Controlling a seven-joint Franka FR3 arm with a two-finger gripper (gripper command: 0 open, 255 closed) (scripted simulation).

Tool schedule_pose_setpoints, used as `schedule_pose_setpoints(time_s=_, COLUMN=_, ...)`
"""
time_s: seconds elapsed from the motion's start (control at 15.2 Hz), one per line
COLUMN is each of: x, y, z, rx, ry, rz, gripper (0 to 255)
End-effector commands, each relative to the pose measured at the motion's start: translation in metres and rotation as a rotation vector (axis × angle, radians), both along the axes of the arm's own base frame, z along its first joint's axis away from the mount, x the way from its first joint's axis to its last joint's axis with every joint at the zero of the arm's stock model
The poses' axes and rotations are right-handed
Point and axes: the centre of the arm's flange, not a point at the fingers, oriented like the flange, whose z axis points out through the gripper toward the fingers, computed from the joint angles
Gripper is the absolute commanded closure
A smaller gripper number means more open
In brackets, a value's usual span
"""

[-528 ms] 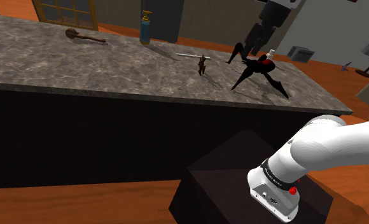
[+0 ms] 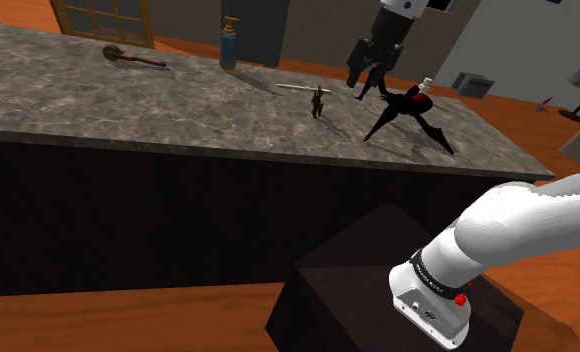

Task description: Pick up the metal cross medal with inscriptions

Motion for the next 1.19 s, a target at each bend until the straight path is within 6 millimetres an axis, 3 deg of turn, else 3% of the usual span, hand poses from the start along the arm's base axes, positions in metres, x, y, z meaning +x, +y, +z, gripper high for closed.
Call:
schedule_pose_setpoints(time_s=0.0, x=0.027, y=-0.002, z=-0.01, rx=-0.008, ry=0.01, rz=-0.063, gripper=0)
schedule_pose_setpoints(time_s=0.4, x=0.101, y=-0.016, z=-0.042, rx=-0.033, ry=0.043, rz=-0.246, gripper=0)
schedule_pose_setpoints(time_s=0.86, x=0.18, y=-0.05, z=-0.082, rx=-0.063, ry=0.081, rz=-0.458, gripper=0)
schedule_pose_setpoints(time_s=0.92, x=0.189, y=-0.055, z=-0.087, rx=-0.067, ry=0.085, rz=-0.483, gripper=0)
schedule_pose_setpoints(time_s=1.12, x=0.189, y=-0.055, z=-0.103, rx=-0.067, ry=0.085, rz=-0.483, gripper=0)
